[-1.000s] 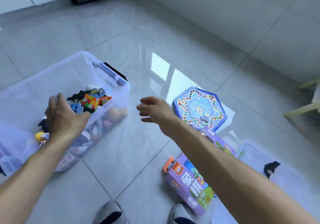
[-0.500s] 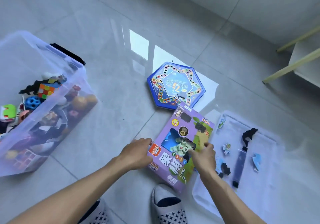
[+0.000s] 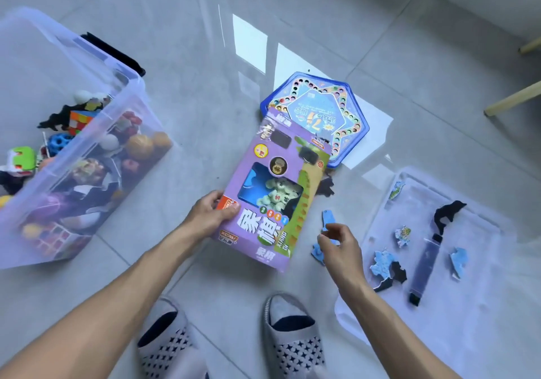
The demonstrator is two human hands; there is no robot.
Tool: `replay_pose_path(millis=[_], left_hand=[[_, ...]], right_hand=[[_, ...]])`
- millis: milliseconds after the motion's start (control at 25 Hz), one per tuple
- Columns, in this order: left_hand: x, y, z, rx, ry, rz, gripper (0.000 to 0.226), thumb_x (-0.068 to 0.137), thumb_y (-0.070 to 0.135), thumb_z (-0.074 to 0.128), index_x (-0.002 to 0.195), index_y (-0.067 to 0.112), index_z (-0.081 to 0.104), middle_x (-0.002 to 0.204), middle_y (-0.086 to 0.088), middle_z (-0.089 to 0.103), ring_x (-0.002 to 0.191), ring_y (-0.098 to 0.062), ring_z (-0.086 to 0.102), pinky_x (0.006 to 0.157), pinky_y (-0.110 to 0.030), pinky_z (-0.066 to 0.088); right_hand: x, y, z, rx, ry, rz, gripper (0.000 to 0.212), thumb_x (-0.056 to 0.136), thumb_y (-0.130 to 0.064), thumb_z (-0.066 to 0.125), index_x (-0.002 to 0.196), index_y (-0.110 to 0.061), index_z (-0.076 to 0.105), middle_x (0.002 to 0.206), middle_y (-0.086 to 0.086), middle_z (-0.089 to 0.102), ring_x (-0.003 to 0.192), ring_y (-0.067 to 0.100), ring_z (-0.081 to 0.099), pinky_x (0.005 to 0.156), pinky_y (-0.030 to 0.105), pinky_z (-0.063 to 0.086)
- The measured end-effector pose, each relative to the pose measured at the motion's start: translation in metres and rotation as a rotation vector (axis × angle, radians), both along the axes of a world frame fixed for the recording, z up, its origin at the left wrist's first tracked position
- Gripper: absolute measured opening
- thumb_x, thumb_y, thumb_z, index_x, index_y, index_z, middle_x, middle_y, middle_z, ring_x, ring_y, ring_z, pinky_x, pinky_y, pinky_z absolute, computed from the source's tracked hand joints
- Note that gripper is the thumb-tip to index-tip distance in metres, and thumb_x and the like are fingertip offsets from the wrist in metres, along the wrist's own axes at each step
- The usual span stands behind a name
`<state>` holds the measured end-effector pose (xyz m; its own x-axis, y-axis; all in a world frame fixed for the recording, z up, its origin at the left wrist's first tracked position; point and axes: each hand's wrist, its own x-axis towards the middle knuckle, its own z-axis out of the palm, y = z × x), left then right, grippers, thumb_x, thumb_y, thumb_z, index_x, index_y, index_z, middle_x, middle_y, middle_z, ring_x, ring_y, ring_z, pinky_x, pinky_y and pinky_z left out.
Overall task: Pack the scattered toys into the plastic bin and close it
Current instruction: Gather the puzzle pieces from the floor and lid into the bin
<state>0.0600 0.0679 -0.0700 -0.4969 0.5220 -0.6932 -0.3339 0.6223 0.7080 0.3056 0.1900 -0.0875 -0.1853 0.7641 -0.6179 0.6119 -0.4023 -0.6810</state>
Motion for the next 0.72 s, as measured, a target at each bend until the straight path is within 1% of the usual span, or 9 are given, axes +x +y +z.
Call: replay_pose_path(millis=[40,120,200,280,360,440,480,600,720], left_hand=[[-0.018,-0.012,0.003,0.024,0.025,0.077,0.022,0.088,0.014,0.068,0.109,0.014,0.062,0.099,-0.008,0.072,0.064,-0.008,0.070,0.053,-0.022,0.055],[-0.053,-0.038,0.006,0.020,0.064,0.175,0.021,0.088,0.013,0.067,0.108,0.014,0.063,0.098,-0.009,0.072,0.061,-0.007,0.070,0.052,-0.021,0.056],[-0.079,-0.062,-0.001,-0.033,0.102,0.187,0.022,0.087,0.013,0.068,0.109,0.014,0.064,0.091,-0.004,0.075,0.058,-0.008,0.070,0.051,-0.022,0.057],[-0.091,-0.076,-0.012,-0.146,0.160,0.145,0.025,0.086,0.015,0.070,0.111,0.015,0.065,0.089,-0.002,0.077,0.064,-0.014,0.071,0.059,-0.027,0.059],[-0.087,-0.074,-0.025,-0.376,0.439,0.014,0.034,0.082,0.020,0.072,0.115,0.017,0.065,0.112,-0.012,0.071,0.091,-0.029,0.068,0.083,-0.040,0.056],[-0.059,-0.059,-0.026,-0.475,0.880,-0.130,0.045,0.077,0.014,0.070,0.122,0.013,0.061,0.125,-0.016,0.059,0.110,-0.038,0.056,0.094,-0.046,0.045],[-0.035,-0.046,-0.024,-0.362,1.016,-0.215,0.045,0.076,0.011,0.069,0.120,0.011,0.062,0.122,-0.015,0.058,0.108,-0.040,0.055,0.091,-0.047,0.045],[0.044,-0.013,-0.022,0.031,1.067,-0.660,0.039,0.072,0.015,0.069,0.110,0.015,0.063,0.112,-0.007,0.061,0.097,-0.031,0.058,0.081,-0.042,0.052],[0.098,0.010,-0.037,0.168,1.079,-0.994,0.039,0.065,0.021,0.071,0.104,0.018,0.064,0.110,-0.006,0.064,0.092,-0.028,0.064,0.070,-0.037,0.054]], right_hand=[[-0.001,0.000,0.001,0.071,-0.022,0.037,0.022,0.089,-0.014,0.055,0.110,-0.019,0.061,0.105,-0.006,0.065,0.082,0.003,0.060,0.057,0.008,0.044],[0.000,0.001,0.003,0.133,-0.057,0.072,0.020,0.090,-0.011,0.054,0.107,-0.018,0.061,0.106,-0.003,0.065,0.079,0.001,0.058,0.054,0.006,0.042],[0.006,0.002,-0.003,0.207,-0.159,0.158,0.026,0.088,-0.015,0.055,0.113,-0.021,0.058,0.116,-0.003,0.063,0.086,0.013,0.060,0.071,0.021,0.050],[0.015,-0.001,-0.012,0.283,-0.308,0.337,0.038,0.086,-0.023,0.059,0.123,-0.024,0.053,0.127,-0.003,0.053,0.100,0.023,0.056,0.081,0.036,0.048],[0.023,-0.006,-0.020,0.381,-0.425,0.528,0.044,0.085,-0.028,0.062,0.128,-0.026,0.050,0.126,-0.001,0.049,0.100,0.028,0.053,0.078,0.038,0.047],[0.025,-0.012,-0.027,0.480,-0.491,0.686,0.045,0.082,-0.025,0.063,0.125,-0.023,0.052,0.119,0.003,0.051,0.090,0.030,0.052,0.067,0.037,0.045],[0.027,-0.015,-0.031,0.496,-0.511,0.737,0.044,0.081,-0.023,0.063,0.124,-0.021,0.052,0.116,0.004,0.051,0.088,0.030,0.050,0.063,0.036,0.045],[0.029,-0.022,-0.033,0.516,-0.499,0.719,0.044,0.082,-0.019,0.064,0.123,-0.019,0.050,0.108,0.003,0.054,0.086,0.028,0.048,0.062,0.040,0.048],[0.036,-0.018,-0.039,0.551,-0.477,0.704,0.038,0.076,-0.015,0.067,0.110,-0.019,0.049,0.096,0.002,0.057,0.078,0.028,0.050,0.062,0.040,0.045]])
